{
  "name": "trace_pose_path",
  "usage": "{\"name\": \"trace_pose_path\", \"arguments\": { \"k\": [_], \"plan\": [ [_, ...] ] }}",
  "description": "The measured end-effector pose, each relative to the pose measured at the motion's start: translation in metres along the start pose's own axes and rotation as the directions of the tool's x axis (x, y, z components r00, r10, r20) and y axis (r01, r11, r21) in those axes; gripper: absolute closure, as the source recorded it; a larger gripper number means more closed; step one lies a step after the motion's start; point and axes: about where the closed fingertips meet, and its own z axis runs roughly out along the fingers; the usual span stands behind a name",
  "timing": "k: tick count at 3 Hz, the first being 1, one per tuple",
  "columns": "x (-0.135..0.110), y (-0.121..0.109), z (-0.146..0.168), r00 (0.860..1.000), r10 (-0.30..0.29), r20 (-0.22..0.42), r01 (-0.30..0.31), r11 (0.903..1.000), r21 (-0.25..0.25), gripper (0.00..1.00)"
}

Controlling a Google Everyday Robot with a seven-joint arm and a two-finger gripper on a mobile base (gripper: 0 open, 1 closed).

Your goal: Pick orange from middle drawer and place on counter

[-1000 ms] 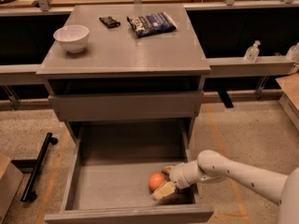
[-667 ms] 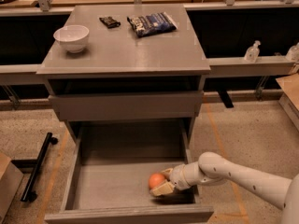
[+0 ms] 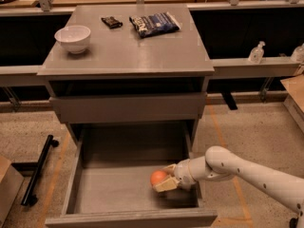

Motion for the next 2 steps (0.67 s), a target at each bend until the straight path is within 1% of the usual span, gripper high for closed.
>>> {"name": "trace_pose_path", "arguments": {
  "k": [1,2],
  "plan": [
    [-0.071,0.017,-0.065,0.997,-0.078,-0.014,0.078,0.9969,-0.015,1.00],
    [-0.131,0.023,-0.126,0.988,-0.154,0.003,0.154,0.9879,-0.018,1.00]
  ]
}}
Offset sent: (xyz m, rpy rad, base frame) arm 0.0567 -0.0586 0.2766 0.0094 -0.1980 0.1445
